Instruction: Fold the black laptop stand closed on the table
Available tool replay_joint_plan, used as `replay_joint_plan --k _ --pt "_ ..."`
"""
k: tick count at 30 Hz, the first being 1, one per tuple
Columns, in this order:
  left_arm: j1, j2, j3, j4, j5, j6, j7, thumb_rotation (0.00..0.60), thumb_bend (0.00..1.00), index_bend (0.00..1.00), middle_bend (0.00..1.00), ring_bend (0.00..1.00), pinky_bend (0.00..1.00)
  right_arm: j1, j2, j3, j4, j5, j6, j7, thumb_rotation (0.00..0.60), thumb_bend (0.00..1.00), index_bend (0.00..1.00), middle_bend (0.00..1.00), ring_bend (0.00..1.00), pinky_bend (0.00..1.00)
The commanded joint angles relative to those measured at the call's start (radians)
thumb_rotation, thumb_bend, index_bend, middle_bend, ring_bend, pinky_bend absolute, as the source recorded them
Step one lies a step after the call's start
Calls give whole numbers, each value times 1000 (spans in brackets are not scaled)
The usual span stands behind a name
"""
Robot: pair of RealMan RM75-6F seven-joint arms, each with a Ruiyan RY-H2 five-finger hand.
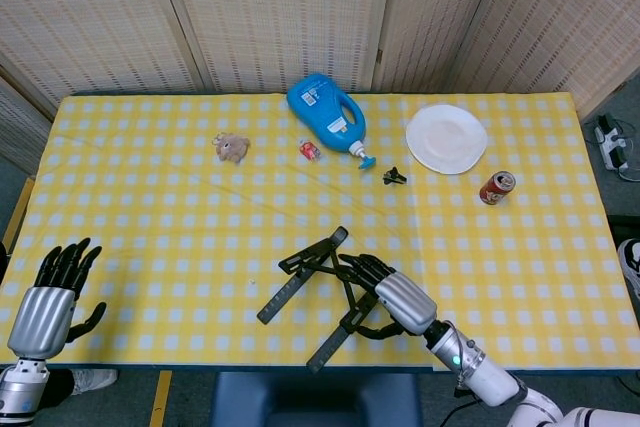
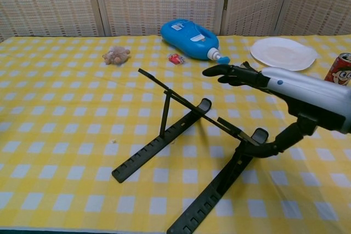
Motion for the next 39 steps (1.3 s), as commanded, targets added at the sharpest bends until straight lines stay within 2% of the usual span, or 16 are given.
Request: replay_joint_plan --k 1,6,10,21,31,39 --pt "-3 0 0 2 -2 -5 -3 600 352 0 32 38 0 30 -54 25 46 29 -16 7 600 271 0 0 0 0" --pt "-5 0 -2 6 -3 -5 -11 600 353 0 29 38 0 55 -100 49 99 55 -14 30 600 271 0 0 0 0" --pt "-7 1 -2 7 -7 -12 -11 600 352 0 29 38 0 50 -113 65 139 67 32 57 600 271 0 0 0 0" --pt "-11 3 -1 -1 0 -11 -5 600 352 0 29 38 0 19 -54 96 188 123 125 158 600 272 0 0 0 0" --pt "-15 4 1 -12 1 -18 8 600 352 0 29 38 0 28 -3 124 240 186 98 251 600 271 0 0 0 0" --pt "-12 11 2 -21 3 -12 12 600 352 0 29 38 0 70 20 146 276 214 39 258 600 271 0 0 0 0"
